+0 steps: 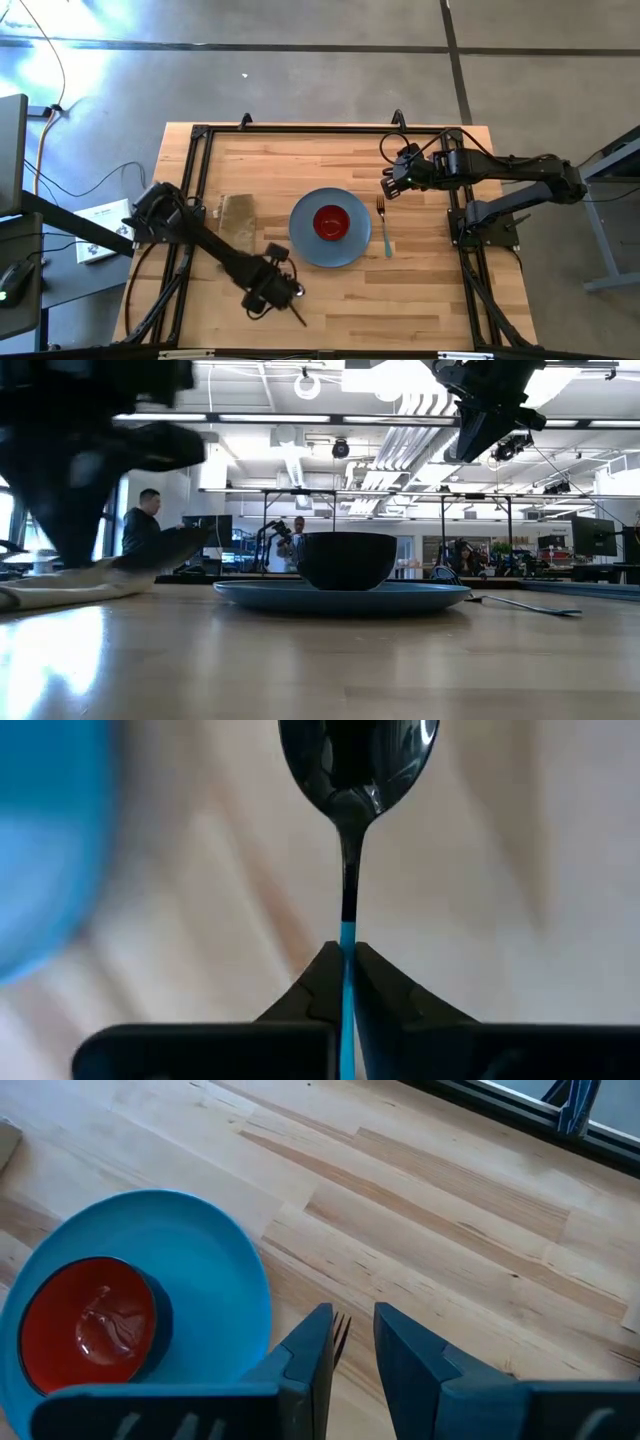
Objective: Set table place
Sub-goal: Put the blue spoon into the black bowl
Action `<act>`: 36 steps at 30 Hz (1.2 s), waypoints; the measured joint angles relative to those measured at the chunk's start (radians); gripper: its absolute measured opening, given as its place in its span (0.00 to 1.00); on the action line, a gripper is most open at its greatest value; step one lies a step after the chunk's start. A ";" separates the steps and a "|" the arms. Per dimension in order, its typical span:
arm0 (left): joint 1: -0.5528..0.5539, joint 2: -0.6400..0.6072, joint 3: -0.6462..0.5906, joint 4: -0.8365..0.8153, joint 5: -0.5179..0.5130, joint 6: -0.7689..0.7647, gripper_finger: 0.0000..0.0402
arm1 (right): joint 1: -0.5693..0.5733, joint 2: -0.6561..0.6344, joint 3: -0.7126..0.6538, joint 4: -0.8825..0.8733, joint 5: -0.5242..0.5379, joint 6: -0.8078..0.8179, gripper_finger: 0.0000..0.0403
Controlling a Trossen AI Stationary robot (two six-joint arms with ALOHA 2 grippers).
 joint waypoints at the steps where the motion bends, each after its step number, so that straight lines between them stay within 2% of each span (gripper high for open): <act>1: 0.008 -0.015 0.001 -0.001 -0.008 0.005 0.00 | 0.000 0.000 0.000 0.000 0.000 0.000 0.17; 6: 0.054 -0.061 0.055 -0.087 -0.064 0.039 0.00 | 0.000 0.000 0.000 -0.001 0.000 0.000 0.17; 13: 0.180 -0.068 0.244 -0.327 -0.200 0.183 0.00 | 0.000 0.000 0.000 -0.001 0.000 0.000 0.17; 21: 0.346 -0.064 0.392 -0.392 -0.212 0.376 0.00 | 0.000 0.000 0.000 -0.002 0.000 -0.019 0.17; 25: 0.416 -0.050 0.406 -0.398 -0.198 0.436 0.00 | 0.000 0.000 0.000 -0.002 0.000 -0.034 0.17; 32: 0.504 0.028 0.406 -0.510 -0.176 0.514 0.00 | 0.000 0.000 0.000 -0.002 0.001 -0.053 0.17; 36: 0.520 0.068 0.407 -0.472 -0.154 0.545 0.00 | 0.000 -0.001 0.000 -0.010 0.006 -0.057 0.17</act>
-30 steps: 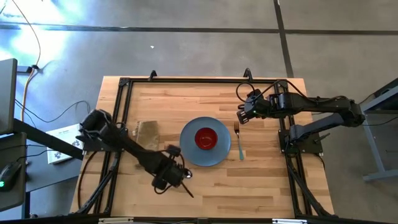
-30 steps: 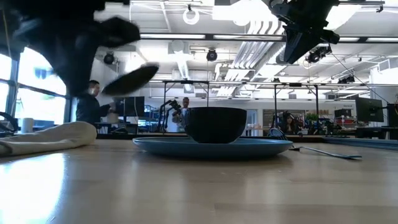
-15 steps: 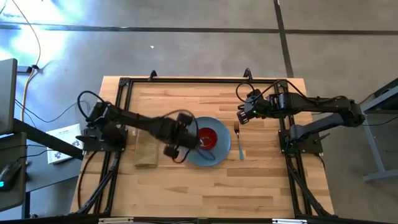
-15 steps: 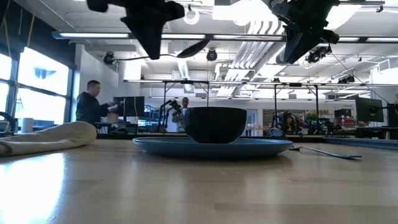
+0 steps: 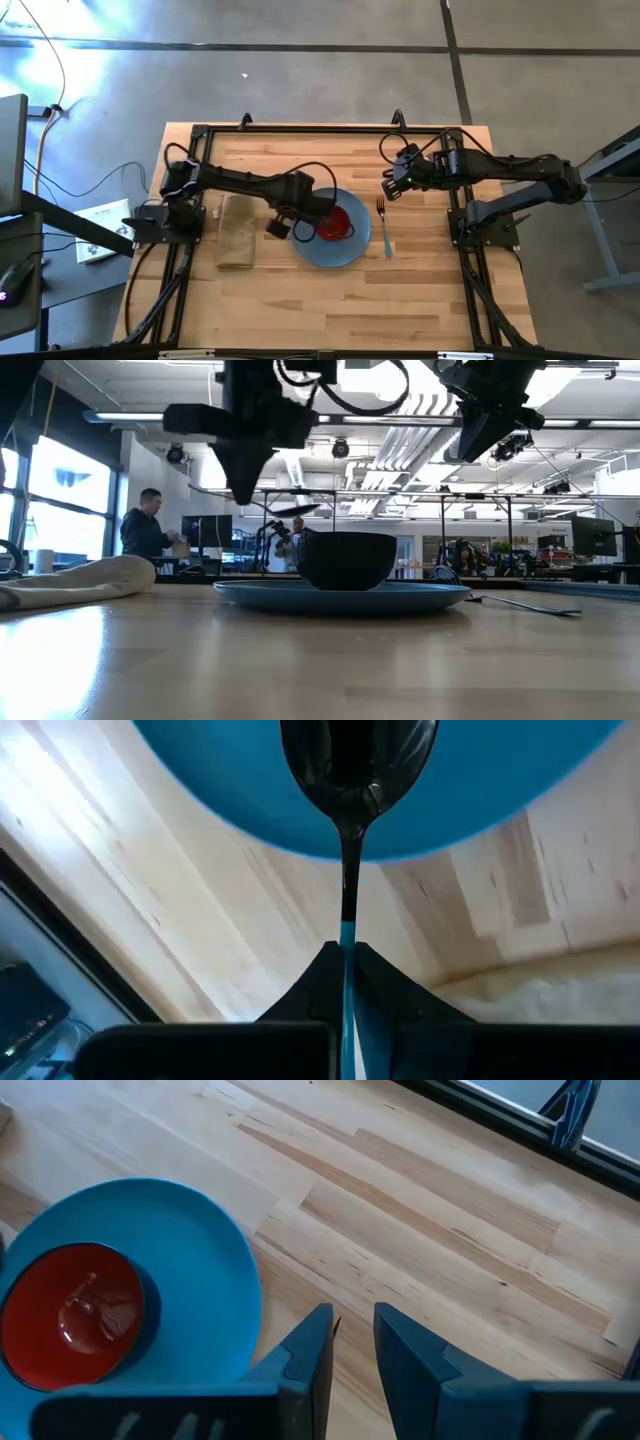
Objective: Set table place
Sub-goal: Put the blue spoon into the black bowl
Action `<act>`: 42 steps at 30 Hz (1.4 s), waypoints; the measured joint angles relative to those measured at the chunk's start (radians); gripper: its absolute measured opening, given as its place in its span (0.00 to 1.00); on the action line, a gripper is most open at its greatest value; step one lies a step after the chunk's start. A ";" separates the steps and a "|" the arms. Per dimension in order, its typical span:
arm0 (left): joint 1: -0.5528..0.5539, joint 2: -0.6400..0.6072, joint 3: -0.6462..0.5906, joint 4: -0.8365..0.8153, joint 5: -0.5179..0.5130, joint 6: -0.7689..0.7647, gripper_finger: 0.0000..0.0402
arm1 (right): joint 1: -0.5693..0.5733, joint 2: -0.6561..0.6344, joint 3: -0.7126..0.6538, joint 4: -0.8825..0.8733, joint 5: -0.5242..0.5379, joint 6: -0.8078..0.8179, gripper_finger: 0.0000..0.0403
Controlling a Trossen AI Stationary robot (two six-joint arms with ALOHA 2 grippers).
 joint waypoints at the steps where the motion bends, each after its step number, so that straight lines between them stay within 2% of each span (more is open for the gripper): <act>1: -0.002 0.011 0.005 0.018 0.002 0.004 0.00 | 0.000 0.001 0.000 -0.002 0.000 -0.001 0.17; 4: -0.003 0.035 0.051 0.040 0.002 0.016 0.00 | 0.000 0.000 0.000 -0.004 0.001 -0.018 0.17; 10: -0.003 0.102 0.233 0.095 -0.001 0.062 0.00 | 0.000 0.001 0.000 -0.004 0.001 -0.025 0.17; 14: -0.003 0.167 0.363 0.082 -0.015 0.099 0.00 | 0.000 0.001 0.000 -0.009 0.001 -0.041 0.17; 17: -0.003 0.215 0.417 0.044 -0.016 0.114 0.00 | 0.000 0.001 0.000 -0.024 0.001 -0.047 0.17; 22: -0.003 0.264 0.427 -0.036 -0.020 0.105 0.00 | 0.000 -0.005 0.000 -0.066 0.002 -0.072 0.17; 27: -0.003 0.305 0.426 -0.134 -0.077 0.087 0.00 | -0.002 -0.025 0.000 -0.083 0.028 -0.075 0.17; 42: -0.007 0.362 0.426 -0.124 -0.107 0.129 0.00 | -0.003 -0.062 0.000 -0.088 0.052 -0.086 0.17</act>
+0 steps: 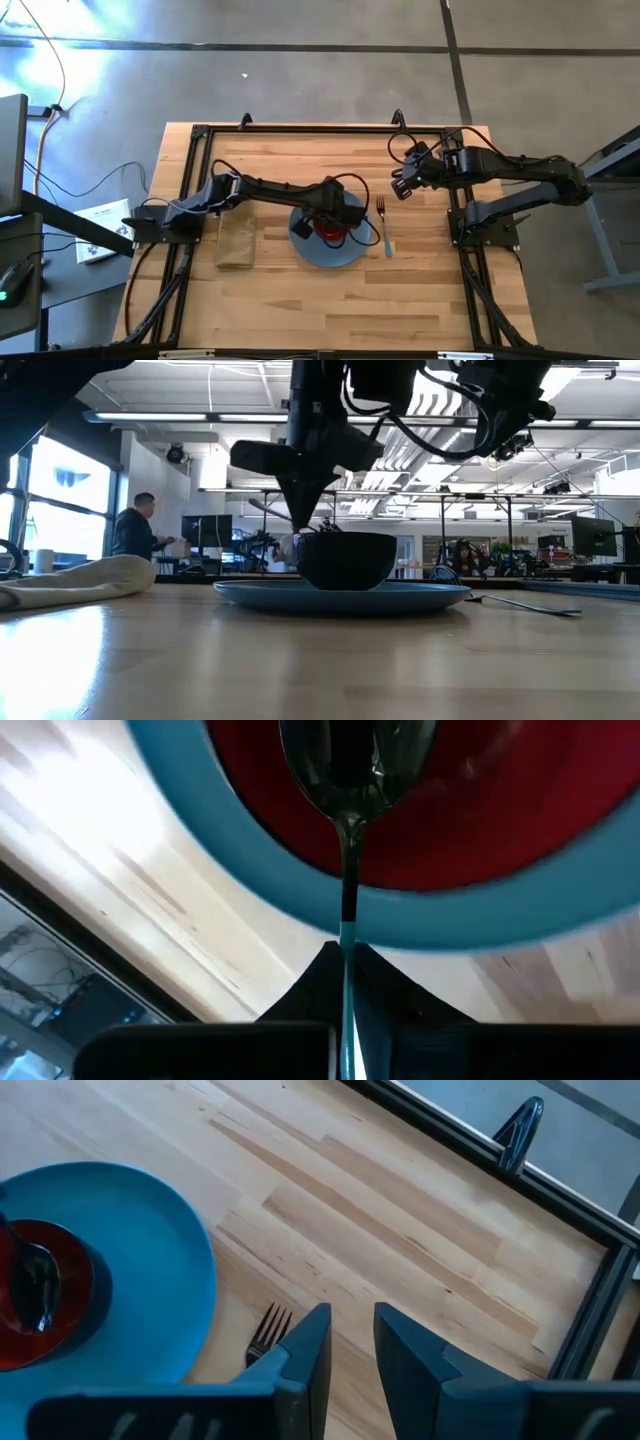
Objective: Set table place
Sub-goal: Put the blue spoon into the black bowl
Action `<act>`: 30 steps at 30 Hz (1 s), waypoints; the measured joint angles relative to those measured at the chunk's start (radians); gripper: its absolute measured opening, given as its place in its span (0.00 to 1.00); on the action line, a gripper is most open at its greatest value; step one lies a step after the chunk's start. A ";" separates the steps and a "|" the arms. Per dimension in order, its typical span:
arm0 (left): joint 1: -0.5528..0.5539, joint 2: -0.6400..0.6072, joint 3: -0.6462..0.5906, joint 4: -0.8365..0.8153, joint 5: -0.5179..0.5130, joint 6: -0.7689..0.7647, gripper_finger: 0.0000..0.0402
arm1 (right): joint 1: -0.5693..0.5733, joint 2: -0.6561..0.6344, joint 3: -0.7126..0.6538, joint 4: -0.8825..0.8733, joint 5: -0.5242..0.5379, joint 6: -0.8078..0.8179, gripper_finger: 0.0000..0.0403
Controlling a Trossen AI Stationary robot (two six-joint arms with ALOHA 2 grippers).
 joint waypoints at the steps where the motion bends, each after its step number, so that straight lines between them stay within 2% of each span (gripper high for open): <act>1: -0.003 0.002 0.000 0.009 -0.002 0.002 0.00 | 0.000 0.000 0.000 0.000 0.001 0.000 0.17; 30: -0.007 0.036 0.001 0.016 -0.007 0.050 0.00 | 0.000 0.001 0.000 0.003 0.018 0.011 0.17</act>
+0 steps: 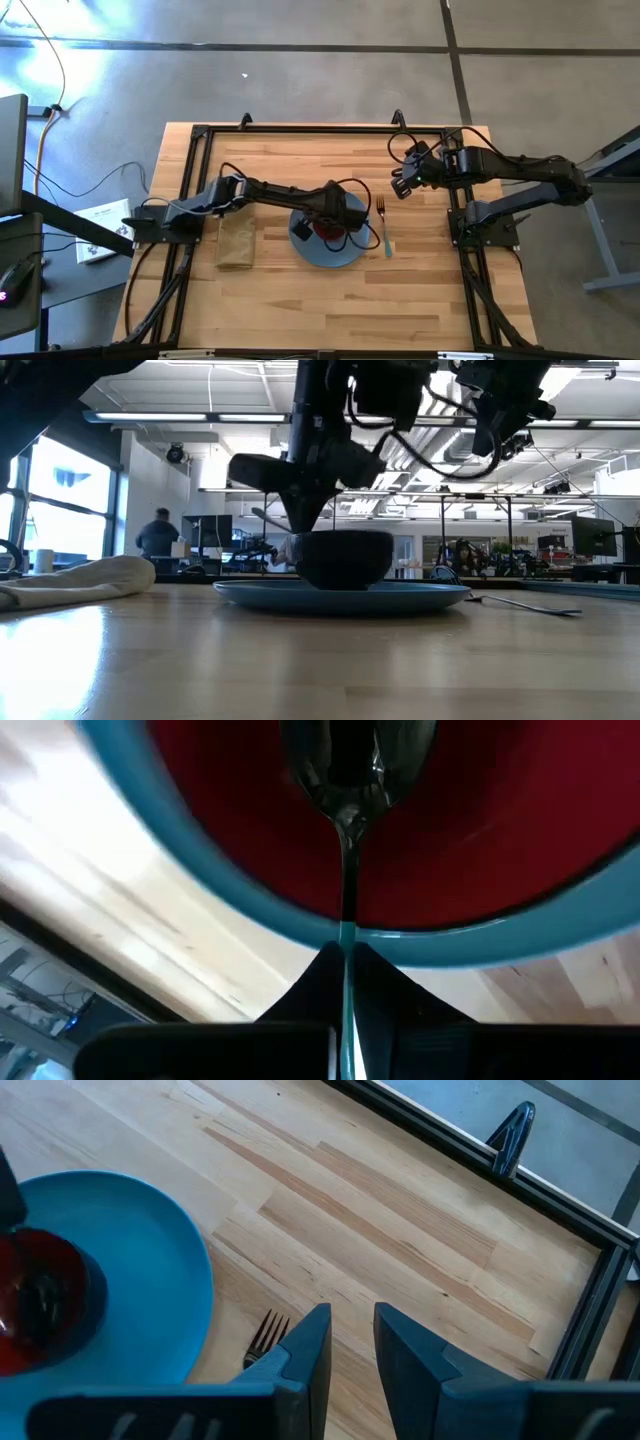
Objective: Set table place
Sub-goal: Put the blue spoon into the black bowl
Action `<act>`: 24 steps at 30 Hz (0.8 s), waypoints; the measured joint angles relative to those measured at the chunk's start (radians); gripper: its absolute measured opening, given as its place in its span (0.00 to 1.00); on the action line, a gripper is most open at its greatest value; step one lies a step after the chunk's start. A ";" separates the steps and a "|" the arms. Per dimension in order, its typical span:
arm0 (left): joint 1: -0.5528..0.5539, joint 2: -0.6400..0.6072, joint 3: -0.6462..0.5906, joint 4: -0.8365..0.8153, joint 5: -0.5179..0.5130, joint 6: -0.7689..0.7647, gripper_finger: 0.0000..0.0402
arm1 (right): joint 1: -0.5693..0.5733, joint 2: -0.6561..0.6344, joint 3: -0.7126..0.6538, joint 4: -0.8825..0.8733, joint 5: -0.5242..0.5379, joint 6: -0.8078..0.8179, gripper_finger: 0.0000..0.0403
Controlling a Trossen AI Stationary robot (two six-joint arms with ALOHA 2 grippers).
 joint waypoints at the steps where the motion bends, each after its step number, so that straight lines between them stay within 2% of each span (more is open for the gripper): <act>1: -0.001 0.003 -0.002 -0.010 0.000 0.002 0.00 | 0.000 0.000 0.000 0.000 0.000 0.000 0.17; 15: -0.009 0.013 -0.001 0.012 0.000 0.014 0.01 | 0.000 0.000 0.000 -0.001 0.011 0.000 0.17; 24: -0.009 0.013 -0.001 0.012 -0.010 0.013 0.13 | 0.000 0.000 0.000 0.000 0.012 0.009 0.17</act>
